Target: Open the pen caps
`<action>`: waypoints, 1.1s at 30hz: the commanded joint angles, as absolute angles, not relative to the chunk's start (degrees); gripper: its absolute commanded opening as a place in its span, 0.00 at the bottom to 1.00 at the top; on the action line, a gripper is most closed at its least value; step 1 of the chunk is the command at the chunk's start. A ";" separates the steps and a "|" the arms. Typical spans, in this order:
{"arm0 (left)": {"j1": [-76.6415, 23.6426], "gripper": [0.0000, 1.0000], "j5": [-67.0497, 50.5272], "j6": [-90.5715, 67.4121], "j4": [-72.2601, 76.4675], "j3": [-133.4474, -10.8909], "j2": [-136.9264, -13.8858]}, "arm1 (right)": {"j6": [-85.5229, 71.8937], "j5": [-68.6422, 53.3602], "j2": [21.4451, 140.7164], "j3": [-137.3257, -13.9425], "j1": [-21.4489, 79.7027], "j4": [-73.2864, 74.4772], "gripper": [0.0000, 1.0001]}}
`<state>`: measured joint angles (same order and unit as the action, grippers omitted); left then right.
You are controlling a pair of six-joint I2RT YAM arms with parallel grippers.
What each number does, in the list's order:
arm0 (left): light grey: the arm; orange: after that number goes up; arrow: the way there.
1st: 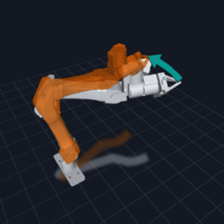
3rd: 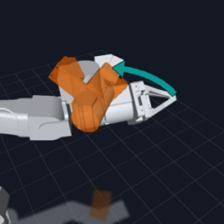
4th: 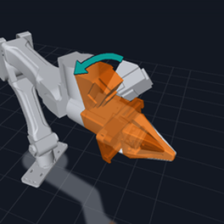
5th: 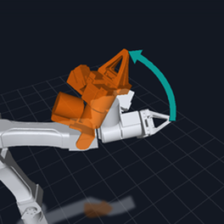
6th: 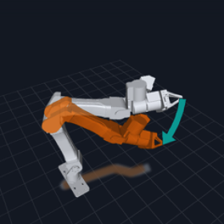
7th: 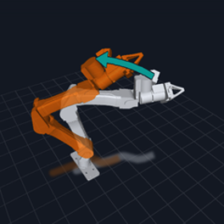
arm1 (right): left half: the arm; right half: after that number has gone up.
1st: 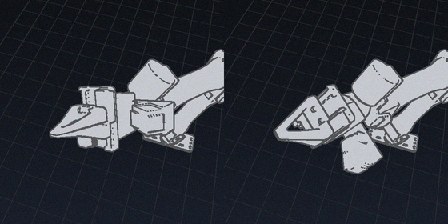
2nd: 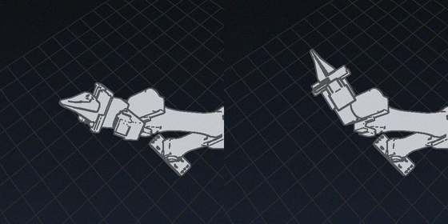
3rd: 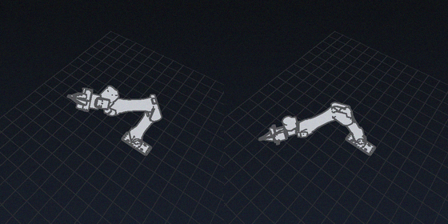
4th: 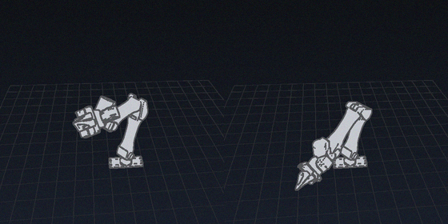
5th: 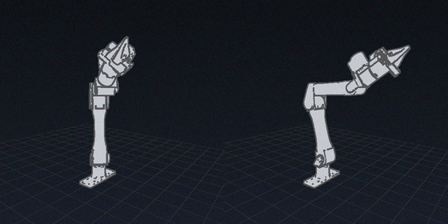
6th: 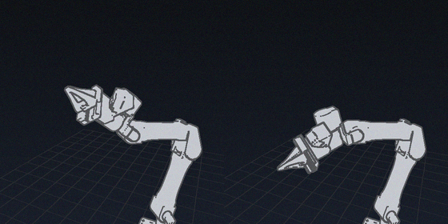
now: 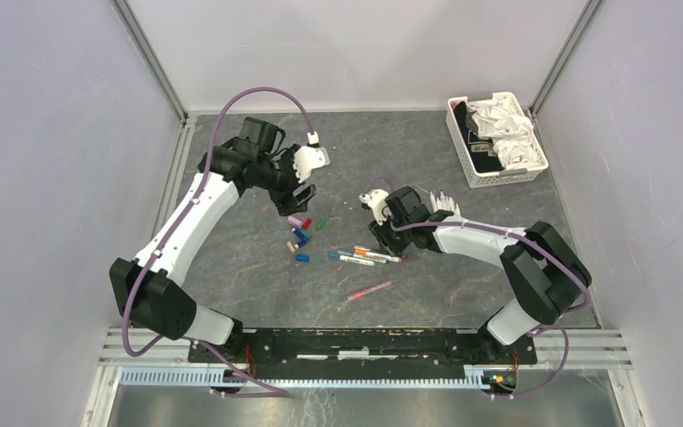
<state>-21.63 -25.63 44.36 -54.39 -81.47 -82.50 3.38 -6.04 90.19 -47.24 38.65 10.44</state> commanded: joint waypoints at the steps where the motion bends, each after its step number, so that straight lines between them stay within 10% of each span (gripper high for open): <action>1: -21.67 0.81 -26.12 42.80 -56.03 -81.26 -80.78 | 4.48 -6.06 92.14 -47.59 38.84 8.74 0.39; 33: -21.68 0.81 -25.93 44.27 -58.01 -80.78 -81.28 | 4.92 -1.45 97.18 -46.70 38.92 8.30 0.40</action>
<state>-21.63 -25.45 44.38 -57.45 -80.93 -82.43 4.38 -3.86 93.34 -47.53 38.63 9.34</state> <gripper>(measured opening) 0.809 0.405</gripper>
